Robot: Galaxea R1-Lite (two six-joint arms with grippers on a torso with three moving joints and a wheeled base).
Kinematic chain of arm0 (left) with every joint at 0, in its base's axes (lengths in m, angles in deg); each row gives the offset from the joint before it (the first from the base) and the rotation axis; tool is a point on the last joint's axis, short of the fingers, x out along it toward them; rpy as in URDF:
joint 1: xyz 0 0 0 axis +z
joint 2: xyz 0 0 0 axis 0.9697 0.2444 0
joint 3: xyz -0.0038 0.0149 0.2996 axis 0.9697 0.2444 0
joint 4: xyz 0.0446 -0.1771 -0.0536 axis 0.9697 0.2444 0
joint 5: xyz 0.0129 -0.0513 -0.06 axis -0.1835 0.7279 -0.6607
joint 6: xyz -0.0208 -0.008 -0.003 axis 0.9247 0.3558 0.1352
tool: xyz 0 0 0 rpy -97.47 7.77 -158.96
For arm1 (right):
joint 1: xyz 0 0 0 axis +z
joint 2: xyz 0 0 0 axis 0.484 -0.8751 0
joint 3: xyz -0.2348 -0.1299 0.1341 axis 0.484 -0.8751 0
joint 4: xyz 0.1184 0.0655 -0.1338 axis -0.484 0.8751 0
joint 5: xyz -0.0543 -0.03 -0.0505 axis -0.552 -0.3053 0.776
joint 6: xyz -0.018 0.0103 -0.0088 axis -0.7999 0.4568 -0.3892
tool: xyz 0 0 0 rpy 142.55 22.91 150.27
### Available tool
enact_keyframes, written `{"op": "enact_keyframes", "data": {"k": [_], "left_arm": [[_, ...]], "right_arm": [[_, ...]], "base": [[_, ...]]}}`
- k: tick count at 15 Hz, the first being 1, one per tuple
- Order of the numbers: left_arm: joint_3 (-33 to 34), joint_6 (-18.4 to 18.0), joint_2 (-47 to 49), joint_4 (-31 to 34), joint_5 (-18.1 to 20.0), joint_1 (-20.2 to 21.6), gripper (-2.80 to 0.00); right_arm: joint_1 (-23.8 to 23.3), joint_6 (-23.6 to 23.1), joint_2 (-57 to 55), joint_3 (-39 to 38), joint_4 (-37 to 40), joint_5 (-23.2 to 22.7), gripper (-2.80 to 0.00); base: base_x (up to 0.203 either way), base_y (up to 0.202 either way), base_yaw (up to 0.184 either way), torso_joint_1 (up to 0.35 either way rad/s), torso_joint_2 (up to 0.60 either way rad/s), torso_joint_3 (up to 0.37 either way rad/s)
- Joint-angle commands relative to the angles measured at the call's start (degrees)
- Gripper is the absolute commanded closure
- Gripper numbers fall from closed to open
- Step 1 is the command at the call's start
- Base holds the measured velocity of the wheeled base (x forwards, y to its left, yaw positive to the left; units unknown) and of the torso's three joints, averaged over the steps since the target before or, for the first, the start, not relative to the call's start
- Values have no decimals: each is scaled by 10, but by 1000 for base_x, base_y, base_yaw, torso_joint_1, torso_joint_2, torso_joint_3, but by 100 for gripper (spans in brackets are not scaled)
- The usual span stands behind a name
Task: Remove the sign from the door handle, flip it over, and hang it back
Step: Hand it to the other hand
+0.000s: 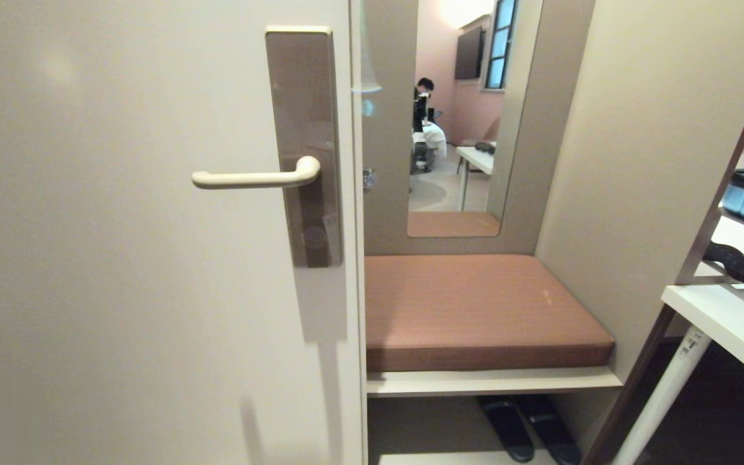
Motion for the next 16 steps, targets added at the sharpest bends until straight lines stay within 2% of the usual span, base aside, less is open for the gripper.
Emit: {"op": "enact_keyframes", "data": {"k": [1, 4, 7, 10, 14, 16], "left_arm": [[-2, -22, 1, 0, 5, 0, 0], [-34, -21, 57, -3, 20, 0, 0], [-104, -11, 132, -8, 53, -12, 0], [-181, 13, 234, -22, 59, -62, 0], [-265, 53, 374, -83, 66, -135, 0], [-307, 77, 428, -100, 100, -164, 0]], "right_arm": [[0, 0, -37, 13, -9, -7, 0], [0, -4, -67, 14, -63, -27, 0], [0, -20, -75, 16, -70, -75, 0], [0, -26, -83, 21, -70, -108, 0], [0, -25, -83, 19, -70, -159, 0], [0, -25, -83, 19, -70, -181, 0]], "base": [[0, 0, 0, 0, 0, 0], [0, 0, 0, 0, 0, 0], [0, 0, 0, 0, 0, 0], [0, 0, 0, 0, 0, 0], [0, 0, 0, 0, 0, 0], [0, 0, 0, 0, 0, 0]]}}
